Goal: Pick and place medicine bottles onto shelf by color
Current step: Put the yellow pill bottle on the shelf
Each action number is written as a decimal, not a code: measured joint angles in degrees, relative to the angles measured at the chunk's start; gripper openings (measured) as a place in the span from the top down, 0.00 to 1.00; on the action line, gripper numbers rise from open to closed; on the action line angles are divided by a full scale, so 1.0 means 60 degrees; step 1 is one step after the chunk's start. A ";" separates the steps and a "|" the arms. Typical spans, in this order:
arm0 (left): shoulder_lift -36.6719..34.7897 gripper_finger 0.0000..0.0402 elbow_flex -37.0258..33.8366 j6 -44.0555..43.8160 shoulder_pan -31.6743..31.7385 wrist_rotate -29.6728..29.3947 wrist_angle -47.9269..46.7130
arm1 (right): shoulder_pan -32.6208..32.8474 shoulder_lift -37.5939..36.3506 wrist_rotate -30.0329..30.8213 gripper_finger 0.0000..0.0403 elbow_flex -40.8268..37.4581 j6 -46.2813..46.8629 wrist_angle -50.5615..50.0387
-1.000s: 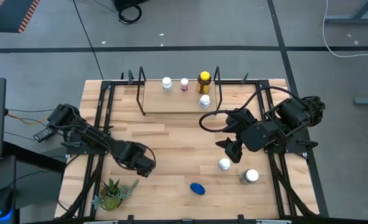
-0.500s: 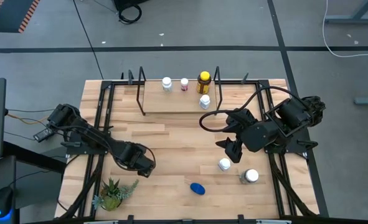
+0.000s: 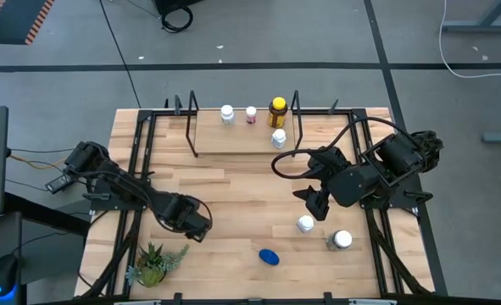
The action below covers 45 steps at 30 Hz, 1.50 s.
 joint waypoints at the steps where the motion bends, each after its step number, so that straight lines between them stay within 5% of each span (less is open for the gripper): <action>1: 0.0000 0.46 0.0002 0.0068 0.0055 0.0031 0.0003 | 0.0000 0.0000 0.0000 0.30 0.0000 0.0001 0.0000; 15: 0.0000 0.49 0.1144 0.3397 0.2412 -0.0245 -0.0067 | -0.0007 0.0000 0.0000 0.30 0.0000 0.0092 0.0000; 22: 0.0004 0.46 0.2286 0.6474 0.4163 -0.0424 -0.0947 | -0.0007 0.0000 0.0000 0.30 0.0000 0.0092 0.0000; 31: 0.0000 0.46 0.4312 1.0663 0.6366 -0.2006 -0.2746 | -0.0061 0.0000 0.0367 0.30 0.0000 0.0092 0.0000; 45: 0.0704 0.46 0.4554 1.7316 0.9303 -0.2374 -0.2575 | -0.0846 0.0000 0.0820 0.30 0.0000 -0.0258 0.0000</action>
